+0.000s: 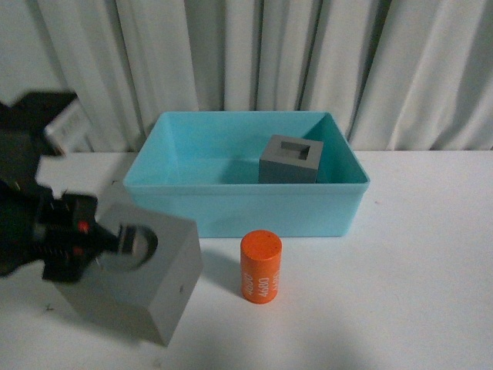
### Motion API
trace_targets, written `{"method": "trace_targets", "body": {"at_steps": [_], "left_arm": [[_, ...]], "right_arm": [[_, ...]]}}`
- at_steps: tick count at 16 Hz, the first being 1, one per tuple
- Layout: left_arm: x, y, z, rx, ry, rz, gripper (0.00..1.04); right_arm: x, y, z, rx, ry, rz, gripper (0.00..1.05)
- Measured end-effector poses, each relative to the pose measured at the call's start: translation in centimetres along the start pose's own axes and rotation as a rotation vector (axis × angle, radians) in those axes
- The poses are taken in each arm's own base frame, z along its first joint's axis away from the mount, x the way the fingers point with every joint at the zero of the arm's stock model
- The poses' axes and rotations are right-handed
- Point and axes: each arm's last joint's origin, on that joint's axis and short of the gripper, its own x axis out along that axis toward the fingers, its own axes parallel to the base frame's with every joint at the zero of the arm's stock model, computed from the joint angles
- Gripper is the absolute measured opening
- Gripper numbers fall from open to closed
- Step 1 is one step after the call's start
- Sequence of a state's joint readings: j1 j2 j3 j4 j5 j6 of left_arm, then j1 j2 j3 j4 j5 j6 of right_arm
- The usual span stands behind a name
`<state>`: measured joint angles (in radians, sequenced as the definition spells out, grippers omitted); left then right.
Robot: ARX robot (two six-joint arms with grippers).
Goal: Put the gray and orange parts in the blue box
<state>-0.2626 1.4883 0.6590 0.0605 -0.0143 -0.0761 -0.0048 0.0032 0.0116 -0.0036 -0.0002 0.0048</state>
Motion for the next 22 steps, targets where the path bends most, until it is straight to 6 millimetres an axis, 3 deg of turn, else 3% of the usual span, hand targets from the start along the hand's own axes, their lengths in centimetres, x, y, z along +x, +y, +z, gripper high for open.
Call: {"method": "trace_targets", "body": {"at_steps": [4, 5, 7, 10, 12, 15, 22], "left_arm": [[-7.7, -1.0, 10.7, -0.092, -0.317, -0.078, 0.19], [-8.1, -1.5, 12.3, -0.101, -0.352, -0.097, 0.19], [-7.0, -2.7, 15.7, -0.11, -0.403, -0.096, 0.19], [-3.0, -3.8, 19.0, -0.084, -0.452, -0.013, 0.19], [0.9, -3.5, 19.2, -0.033, -0.429, 0.074, 0.19], [6.1, -2.8, 17.0, 0.057, -0.338, 0.163, 0.19], [11.2, -2.1, 13.8, 0.154, -0.259, 0.226, 0.19]], "right_arm": [[0.0, 0.0, 0.0, 0.0, 0.0, 0.0, 0.98], [0.0, 0.0, 0.0, 0.0, 0.0, 0.0, 0.98], [0.0, 0.0, 0.0, 0.0, 0.0, 0.0, 0.98], [0.0, 0.0, 0.0, 0.0, 0.0, 0.0, 0.98], [0.0, 0.0, 0.0, 0.0, 0.0, 0.0, 0.98], [0.0, 0.0, 0.0, 0.0, 0.0, 0.0, 0.98], [0.0, 0.0, 0.0, 0.0, 0.0, 0.0, 0.98]]}}
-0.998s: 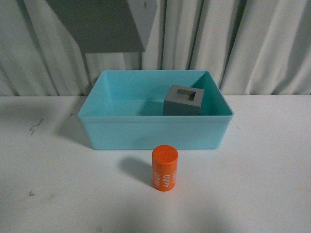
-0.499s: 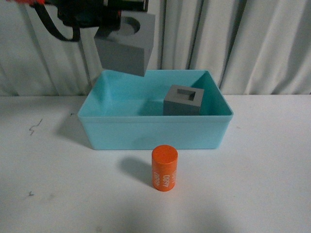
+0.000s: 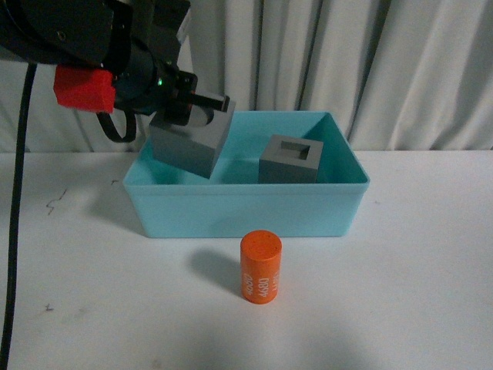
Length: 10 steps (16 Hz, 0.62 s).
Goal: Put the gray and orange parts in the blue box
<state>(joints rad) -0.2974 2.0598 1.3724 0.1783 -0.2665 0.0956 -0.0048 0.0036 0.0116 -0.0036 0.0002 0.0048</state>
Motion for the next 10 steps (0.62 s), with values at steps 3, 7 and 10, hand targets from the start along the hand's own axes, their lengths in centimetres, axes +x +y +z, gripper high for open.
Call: {"method": "trace_targets", "body": {"at_steps": [3, 7, 10], "left_arm": [[1.2, -0.5, -2.0, 0.029, 0.041, 0.007, 0.19], [1.8, -0.9, -3.0, 0.04, 0.061, 0.006, 0.19], [2.2, -1.0, -3.4, 0.048, 0.075, -0.002, 0.24]], "right_arm": [[0.0, 0.0, 0.0, 0.0, 0.0, 0.0, 0.98], [0.0, 0.0, 0.0, 0.0, 0.0, 0.0, 0.98], [0.0, 0.0, 0.0, 0.0, 0.0, 0.0, 0.98]]}}
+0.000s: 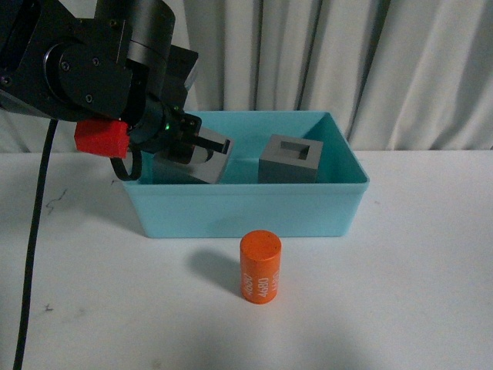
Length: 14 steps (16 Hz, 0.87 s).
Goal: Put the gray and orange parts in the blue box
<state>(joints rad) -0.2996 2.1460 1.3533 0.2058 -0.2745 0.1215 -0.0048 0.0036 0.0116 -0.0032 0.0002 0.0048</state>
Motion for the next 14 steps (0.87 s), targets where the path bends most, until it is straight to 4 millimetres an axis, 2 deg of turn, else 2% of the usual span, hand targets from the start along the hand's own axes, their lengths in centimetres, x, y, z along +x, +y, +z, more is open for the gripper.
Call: {"method": "trace_targets", "body": {"at_steps": [3, 5, 6, 7, 8, 9, 10, 11, 14], "left_arm": [[-0.1, 0.1, 0.3, -0.019, -0.002, -0.009, 0.57], [-1.0, 0.2, 1.0, -0.061, -0.006, -0.037, 0.79], [-4.1, 1.3, 3.1, -0.152, -0.046, -0.078, 0.99], [-8.4, 2.9, 4.9, -0.254, -0.127, -0.13, 0.97], [-10.4, 3.6, 5.3, -0.286, -0.15, -0.16, 0.98], [-13.7, 4.9, 4.9, -0.342, -0.161, -0.208, 0.98], [-15.8, 6.0, 3.8, -0.377, -0.157, -0.229, 0.98], [-18.1, 7.2, 1.8, -0.416, -0.125, -0.238, 0.98], [-22.4, 9.9, -4.8, -0.519, -0.033, -0.221, 0.98]], "right_arm": [[0.0, 0.0, 0.0, 0.0, 0.0, 0.0, 0.98], [0.0, 0.0, 0.0, 0.0, 0.0, 0.0, 0.98], [0.0, 0.0, 0.0, 0.0, 0.0, 0.0, 0.98], [0.0, 0.0, 0.0, 0.0, 0.0, 0.0, 0.98], [0.0, 0.0, 0.0, 0.0, 0.0, 0.0, 0.98], [0.0, 0.0, 0.0, 0.0, 0.0, 0.0, 0.98], [0.0, 0.0, 0.0, 0.0, 0.0, 0.0, 0.98], [0.0, 0.0, 0.0, 0.0, 0.0, 0.0, 0.98], [0.0, 0.0, 0.0, 0.0, 0.0, 0.0, 0.98]]}}
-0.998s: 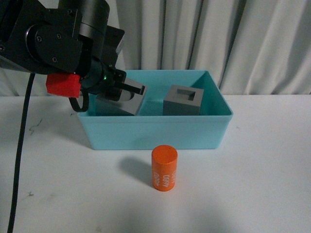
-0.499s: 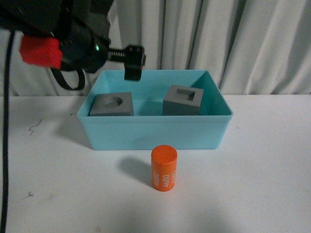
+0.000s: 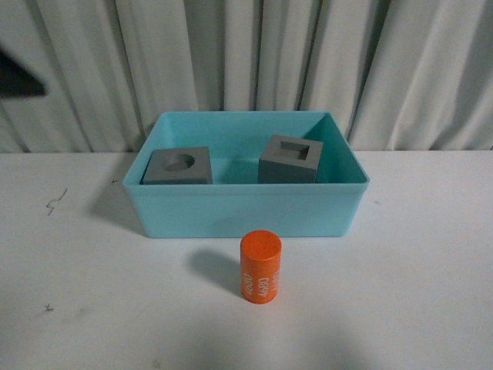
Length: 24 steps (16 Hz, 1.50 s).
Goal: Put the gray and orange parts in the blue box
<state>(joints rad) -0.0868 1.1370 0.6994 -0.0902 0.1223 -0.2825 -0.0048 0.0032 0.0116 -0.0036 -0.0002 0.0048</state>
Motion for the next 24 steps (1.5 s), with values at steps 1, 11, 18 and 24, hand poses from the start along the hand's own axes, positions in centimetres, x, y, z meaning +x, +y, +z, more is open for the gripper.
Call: {"method": "trace_targets", "body": {"at_steps": [1, 11, 18, 24], "left_arm": [[-1.4, 1.3, -1.7, -0.028, 0.001, 0.021, 0.98], [-4.8, 3.6, -8.5, 0.267, -0.552, 0.125, 0.02], [-6.2, 4.0, -11.0, 0.269, -0.562, 0.124, 0.02], [-6.7, 4.1, -11.9, 0.27, -0.569, 0.123, 0.02]], "right_arm": [[0.0, 0.0, 0.0, 0.0, 0.0, 0.0, 0.98], [0.0, 0.0, 0.0, 0.0, 0.0, 0.0, 0.98], [0.0, 0.0, 0.0, 0.0, 0.0, 0.0, 0.98], [0.0, 0.0, 0.0, 0.0, 0.0, -0.001, 0.98]]}}
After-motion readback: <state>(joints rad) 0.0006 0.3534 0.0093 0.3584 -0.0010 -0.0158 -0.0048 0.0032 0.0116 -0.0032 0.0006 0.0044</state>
